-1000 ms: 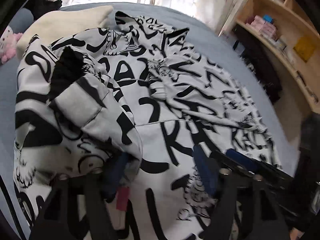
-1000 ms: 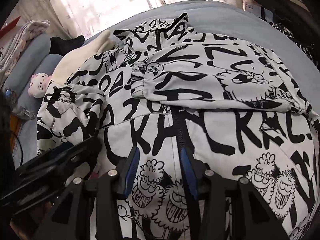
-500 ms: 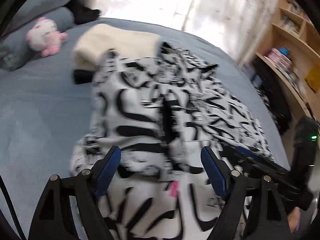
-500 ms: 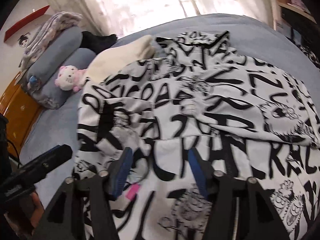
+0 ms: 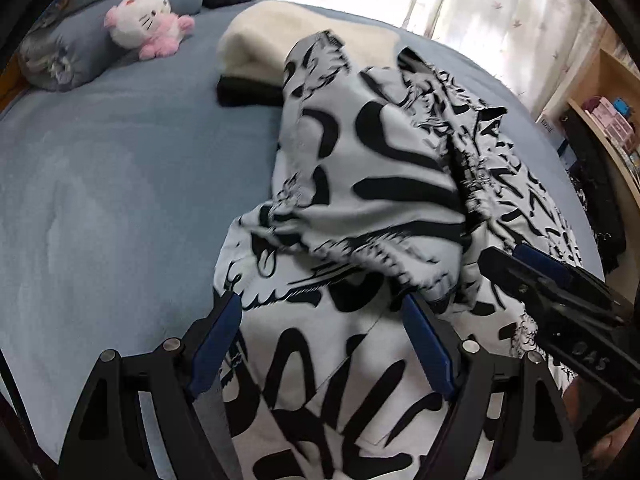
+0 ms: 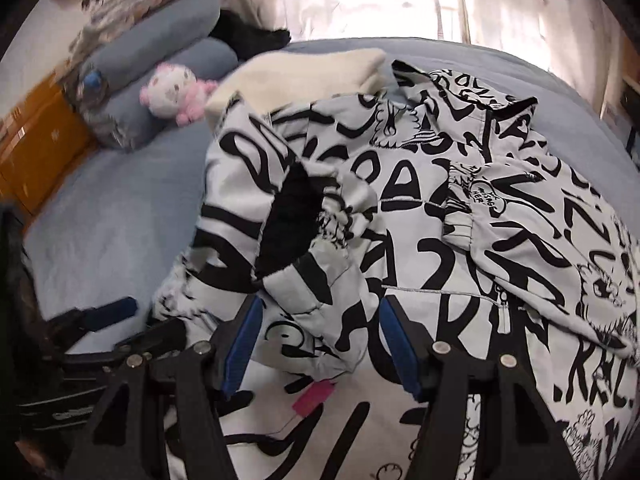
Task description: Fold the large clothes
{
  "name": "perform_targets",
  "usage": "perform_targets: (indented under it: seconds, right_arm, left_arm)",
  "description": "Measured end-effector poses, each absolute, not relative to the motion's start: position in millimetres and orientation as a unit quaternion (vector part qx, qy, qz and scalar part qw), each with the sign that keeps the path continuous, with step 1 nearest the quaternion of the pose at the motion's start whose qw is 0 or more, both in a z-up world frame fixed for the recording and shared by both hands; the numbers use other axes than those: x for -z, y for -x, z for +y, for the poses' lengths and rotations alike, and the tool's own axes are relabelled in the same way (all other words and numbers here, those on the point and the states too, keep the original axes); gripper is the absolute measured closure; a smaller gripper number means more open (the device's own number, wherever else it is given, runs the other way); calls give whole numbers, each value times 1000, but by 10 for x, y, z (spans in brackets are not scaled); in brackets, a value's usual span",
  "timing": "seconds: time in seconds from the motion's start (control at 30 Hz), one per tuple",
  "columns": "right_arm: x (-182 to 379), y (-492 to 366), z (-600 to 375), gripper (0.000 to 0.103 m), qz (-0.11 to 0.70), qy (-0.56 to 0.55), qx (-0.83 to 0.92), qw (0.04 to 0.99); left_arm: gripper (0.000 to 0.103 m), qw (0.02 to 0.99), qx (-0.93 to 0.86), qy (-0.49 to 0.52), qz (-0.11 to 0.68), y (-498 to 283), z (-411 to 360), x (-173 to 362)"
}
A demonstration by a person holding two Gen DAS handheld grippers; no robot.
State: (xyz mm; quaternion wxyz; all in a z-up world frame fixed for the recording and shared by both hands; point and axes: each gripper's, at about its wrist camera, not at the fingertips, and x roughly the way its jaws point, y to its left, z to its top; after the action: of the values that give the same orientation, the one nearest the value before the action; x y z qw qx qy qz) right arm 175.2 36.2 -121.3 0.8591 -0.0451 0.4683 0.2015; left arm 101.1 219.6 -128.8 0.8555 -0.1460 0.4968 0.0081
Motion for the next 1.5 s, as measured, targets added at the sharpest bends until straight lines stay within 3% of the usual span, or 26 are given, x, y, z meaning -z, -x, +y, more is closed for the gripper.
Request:
perform_targets:
  seconds: [0.27, 0.33, 0.53, 0.7, 0.77, 0.83, 0.93, 1.17, 1.2, 1.27, 1.3, 1.5]
  right_arm:
    - [1391, -1979, 523, 45, 470, 100, -153, 863]
    - [1350, -2042, 471, 87, 465, 89, -151, 868]
    - [1177, -2100, -250, 87, 476, -29, -118, 871]
    - [1532, -2036, -972, 83, 559, -127, -127, 809]
    - [1657, -2035, -1142, 74, 575, -154, -136, 792]
    - [1733, -2084, -1321, 52, 574, -185, -152, 783]
    - [1777, -2201, -1462, 48, 568, -235, -181, 768]
    - [1991, -2559, -1612, 47, 569, -299, -170, 747]
    - [2001, -2580, -1614, 48, 565, -302, -170, 749]
    - [1936, -2562, -1606, 69, 558, -277, -159, 766]
    - [1834, -2537, -1527, 85, 554, -232, -150, 785]
    - [1084, -2354, -1070, 90, 464, -75, -204, 859]
  left_arm:
    - [22, 847, -20, 164, 505, -981, 2350, 1396]
    - [22, 846, -20, 168, 505, -974, 2370, 1412]
    - [22, 848, -11, 163, 504, -934, 2338, 1413]
    - [22, 848, 1, 152, 508, -944, 2263, 1401]
    - [22, 848, 7, 145, 510, -975, 2219, 1373]
    - [22, 850, 13, 137, 509, -1023, 2195, 1323]
    - [22, 855, 16, 126, 502, -1138, 2209, 1219]
    - [22, 859, 3, 124, 497, -1626, 2441, 1127]
    - [22, 858, 2, 122, 499, -1704, 2464, 1152]
    - [22, 853, -1, 116, 509, -1914, 2511, 1267]
    - [22, 850, 1, 118, 513, -1987, 2523, 1311]
    - [22, 839, 31, 152, 522, -2457, 2608, 1553]
